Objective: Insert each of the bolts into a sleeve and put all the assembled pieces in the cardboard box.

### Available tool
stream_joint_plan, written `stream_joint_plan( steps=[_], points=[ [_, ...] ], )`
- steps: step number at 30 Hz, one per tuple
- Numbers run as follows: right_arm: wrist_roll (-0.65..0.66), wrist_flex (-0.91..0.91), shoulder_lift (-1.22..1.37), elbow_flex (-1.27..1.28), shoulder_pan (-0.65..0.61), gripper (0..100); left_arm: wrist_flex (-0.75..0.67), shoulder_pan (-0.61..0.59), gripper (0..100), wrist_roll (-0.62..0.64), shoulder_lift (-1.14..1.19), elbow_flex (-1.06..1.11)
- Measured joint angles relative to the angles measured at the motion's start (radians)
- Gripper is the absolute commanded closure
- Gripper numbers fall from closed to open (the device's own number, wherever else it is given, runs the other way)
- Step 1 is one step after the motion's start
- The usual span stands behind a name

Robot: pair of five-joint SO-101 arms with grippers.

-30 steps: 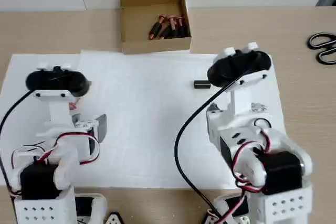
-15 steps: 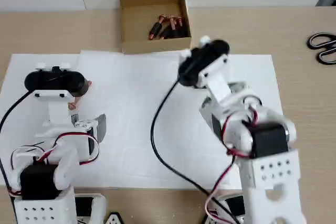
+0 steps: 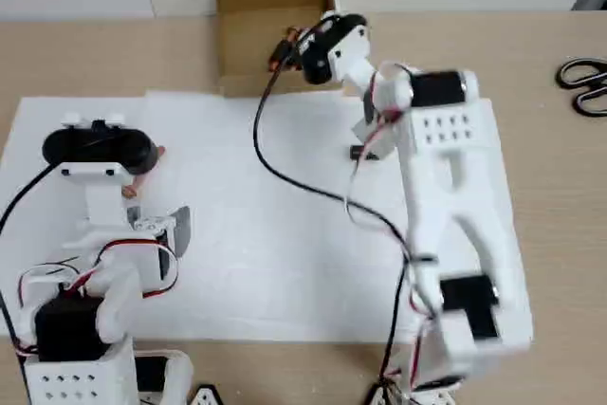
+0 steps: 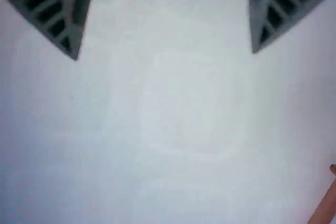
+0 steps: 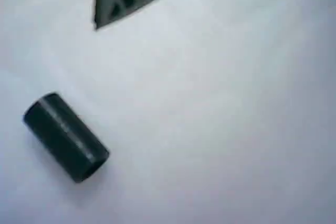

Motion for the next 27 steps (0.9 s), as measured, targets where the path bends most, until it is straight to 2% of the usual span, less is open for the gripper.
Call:
stream_joint_plan(
  steps=[5,13,20,27],
  points=[
    [0.147,0.123,0.201,-0.204,-0.006,80.8,0.000,0.000,80,0.000,0.000,0.000],
    [0.284,0.144,0.293,-0.239,-0.008,80.8,0.000,0.000,80,0.000,0.000,0.000],
    [0.336,0.144,0.393,-0.239,-0.008,80.8,0.000,0.000,80,0.000,0.000,0.000],
    [0.339,0.063,0.468,-0.239,-0.006,80.8,0.000,0.000,80,0.000,0.000,0.000]
  ],
)
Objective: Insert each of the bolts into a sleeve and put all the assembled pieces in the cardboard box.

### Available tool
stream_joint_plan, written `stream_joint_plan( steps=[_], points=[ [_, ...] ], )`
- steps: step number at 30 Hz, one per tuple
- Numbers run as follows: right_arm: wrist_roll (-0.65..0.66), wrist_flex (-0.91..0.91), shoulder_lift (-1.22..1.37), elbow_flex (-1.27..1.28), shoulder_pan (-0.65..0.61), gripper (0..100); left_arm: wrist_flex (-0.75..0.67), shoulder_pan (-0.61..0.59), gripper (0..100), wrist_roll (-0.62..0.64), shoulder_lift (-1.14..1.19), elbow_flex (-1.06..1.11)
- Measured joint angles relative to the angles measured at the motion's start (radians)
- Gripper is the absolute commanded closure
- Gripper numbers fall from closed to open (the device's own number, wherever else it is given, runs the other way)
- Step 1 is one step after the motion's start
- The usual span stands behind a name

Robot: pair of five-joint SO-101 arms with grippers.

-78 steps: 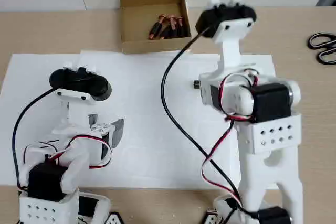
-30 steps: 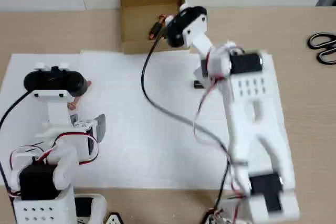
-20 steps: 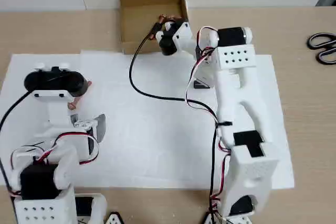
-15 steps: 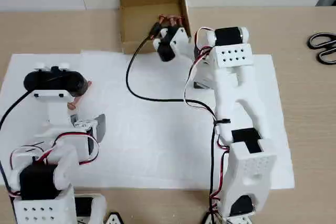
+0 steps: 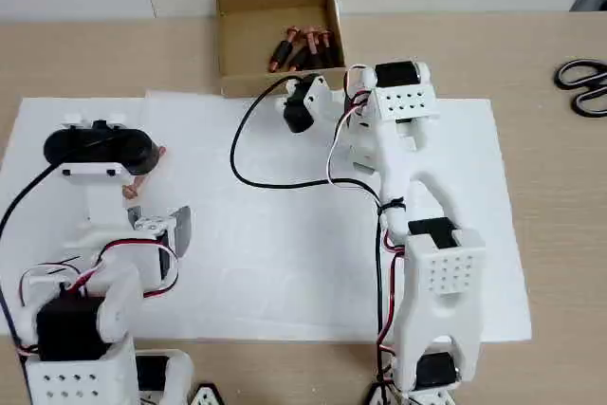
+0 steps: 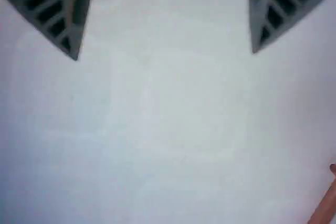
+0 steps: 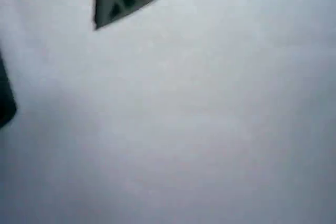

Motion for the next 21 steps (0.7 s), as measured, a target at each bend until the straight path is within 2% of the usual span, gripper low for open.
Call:
stream_joint_plan(
  steps=[16,21],
  points=[
    [0.000,-0.112,0.140,-0.029,0.000,81.7,0.000,0.000,80,0.000,0.000,0.025],
    [0.000,-0.114,0.153,-0.051,0.005,99.8,0.000,0.000,80,0.000,0.000,0.025]
  ],
)
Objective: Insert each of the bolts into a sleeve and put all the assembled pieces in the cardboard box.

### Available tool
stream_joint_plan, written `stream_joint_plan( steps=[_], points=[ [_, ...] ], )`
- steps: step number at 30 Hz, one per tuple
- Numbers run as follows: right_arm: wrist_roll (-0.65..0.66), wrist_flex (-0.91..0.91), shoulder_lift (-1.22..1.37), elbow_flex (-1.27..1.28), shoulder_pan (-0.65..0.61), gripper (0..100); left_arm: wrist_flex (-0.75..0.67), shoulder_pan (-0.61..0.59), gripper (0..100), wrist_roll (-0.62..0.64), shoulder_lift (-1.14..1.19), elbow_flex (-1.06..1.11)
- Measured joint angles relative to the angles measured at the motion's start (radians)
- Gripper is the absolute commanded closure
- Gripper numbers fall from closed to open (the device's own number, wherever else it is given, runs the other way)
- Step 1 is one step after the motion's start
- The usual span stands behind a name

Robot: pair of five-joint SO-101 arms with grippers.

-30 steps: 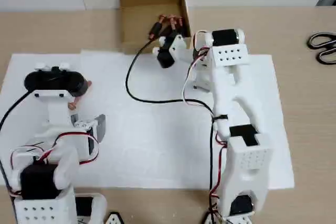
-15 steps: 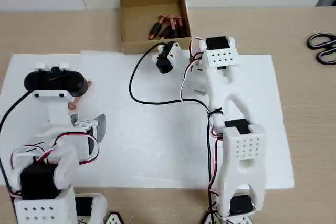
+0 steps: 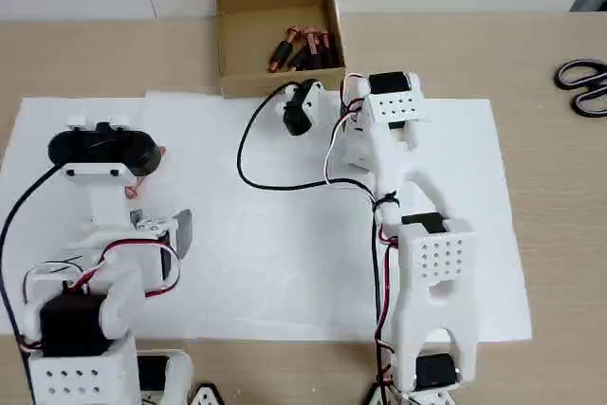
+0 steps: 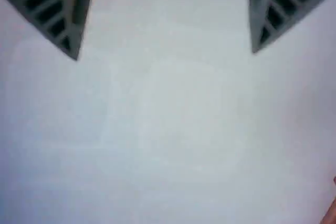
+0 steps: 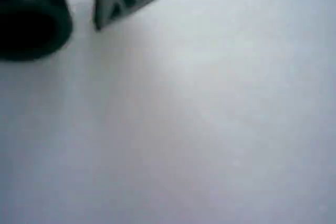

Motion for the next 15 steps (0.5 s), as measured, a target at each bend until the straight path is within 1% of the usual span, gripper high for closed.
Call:
stream_joint_plan(
  steps=[2,9,12,15],
  points=[
    [-0.006,-0.002,0.000,0.000,0.003,97.4,0.000,0.000,80,0.000,0.000,0.000],
    [-0.077,-0.002,-0.005,-0.003,0.003,99.5,0.000,0.000,80,0.000,0.000,0.000],
    [-0.172,0.052,-0.025,-0.032,0.002,99.5,0.000,0.000,80,0.000,0.000,0.000],
    [-0.296,0.101,-0.061,-0.055,-0.005,99.5,0.000,0.000,80,0.000,0.000,0.000]
  ],
)
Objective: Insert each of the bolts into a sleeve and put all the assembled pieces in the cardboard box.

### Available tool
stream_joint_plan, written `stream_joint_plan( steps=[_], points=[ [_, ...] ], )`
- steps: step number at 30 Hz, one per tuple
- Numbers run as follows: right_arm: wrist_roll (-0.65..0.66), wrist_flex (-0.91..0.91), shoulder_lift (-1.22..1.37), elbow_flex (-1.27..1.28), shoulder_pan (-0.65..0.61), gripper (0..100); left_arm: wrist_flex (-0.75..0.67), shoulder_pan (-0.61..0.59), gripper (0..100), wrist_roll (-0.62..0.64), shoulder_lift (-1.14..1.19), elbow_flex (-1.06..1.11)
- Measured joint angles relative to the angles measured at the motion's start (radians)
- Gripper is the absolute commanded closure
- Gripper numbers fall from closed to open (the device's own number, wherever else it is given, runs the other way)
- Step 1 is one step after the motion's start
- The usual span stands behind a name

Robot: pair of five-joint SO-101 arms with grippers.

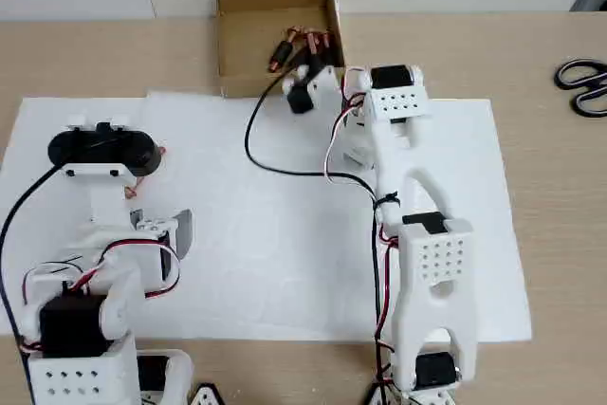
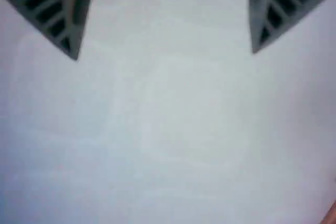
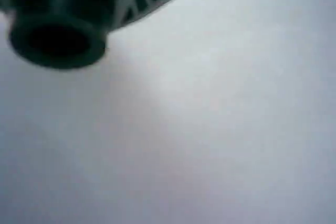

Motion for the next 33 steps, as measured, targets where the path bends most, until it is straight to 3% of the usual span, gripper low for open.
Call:
stream_joint_plan(
  steps=[9,15,19,28,30,33],
  points=[
    [-0.425,0.104,-0.037,-0.002,-0.008,99.5,0.000,0.000,80,0.000,0.000,0.000],
    [-0.598,0.104,0.021,-0.002,-0.009,95.6,0.000,0.000,80,0.000,0.000,0.000],
    [-0.646,0.104,0.077,-0.003,-0.011,84.9,0.000,0.000,80,0.000,0.000,0.000],
    [-0.657,0.106,0.109,-0.015,-0.017,84.4,0.000,0.000,80,0.000,0.000,0.000],
    [-0.657,0.106,0.112,-0.015,-0.017,86.1,0.000,0.000,80,0.000,0.000,0.000],
    [-0.657,0.106,0.114,-0.017,-0.017,99.7,0.000,0.000,80,0.000,0.000,0.000]
  ],
)
